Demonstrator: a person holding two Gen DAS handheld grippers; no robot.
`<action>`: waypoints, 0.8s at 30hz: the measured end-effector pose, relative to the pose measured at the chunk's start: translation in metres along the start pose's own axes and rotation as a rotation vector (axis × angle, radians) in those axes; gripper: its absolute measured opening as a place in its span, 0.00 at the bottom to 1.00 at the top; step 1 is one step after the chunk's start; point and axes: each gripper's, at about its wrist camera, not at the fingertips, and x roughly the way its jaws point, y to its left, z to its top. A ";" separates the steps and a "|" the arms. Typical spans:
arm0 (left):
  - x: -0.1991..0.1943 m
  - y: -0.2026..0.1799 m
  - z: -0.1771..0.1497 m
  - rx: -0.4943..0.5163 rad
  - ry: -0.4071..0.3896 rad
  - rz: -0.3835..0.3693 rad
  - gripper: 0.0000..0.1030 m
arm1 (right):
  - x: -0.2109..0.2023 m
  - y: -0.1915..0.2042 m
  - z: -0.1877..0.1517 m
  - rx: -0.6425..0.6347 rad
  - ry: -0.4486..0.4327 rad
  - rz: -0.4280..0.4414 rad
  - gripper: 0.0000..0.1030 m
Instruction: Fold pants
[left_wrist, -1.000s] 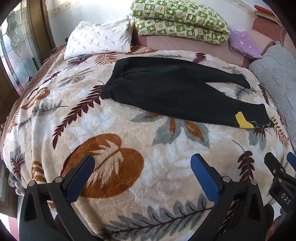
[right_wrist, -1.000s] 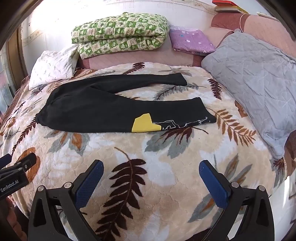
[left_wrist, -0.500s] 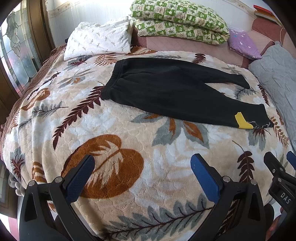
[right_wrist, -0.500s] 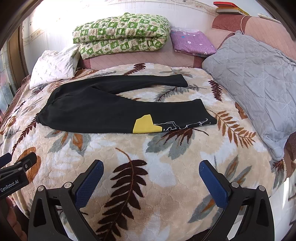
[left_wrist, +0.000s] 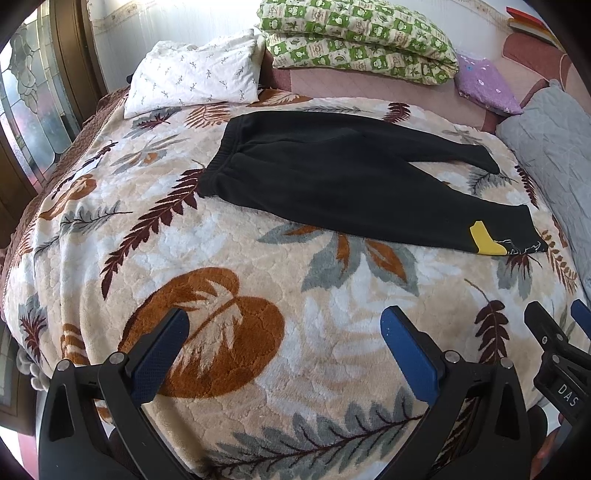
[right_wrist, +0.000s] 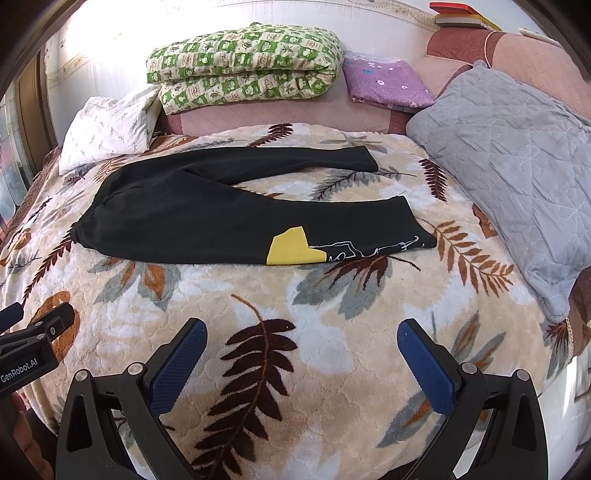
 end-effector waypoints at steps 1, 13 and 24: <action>0.001 -0.001 0.000 0.000 0.001 0.000 1.00 | 0.001 0.000 0.001 0.000 0.001 0.000 1.00; 0.003 -0.005 0.001 0.011 0.007 0.001 1.00 | 0.005 -0.001 0.001 0.000 0.009 0.000 1.00; 0.009 -0.009 0.005 0.026 0.026 0.003 1.00 | 0.011 0.000 0.000 0.001 0.018 0.004 1.00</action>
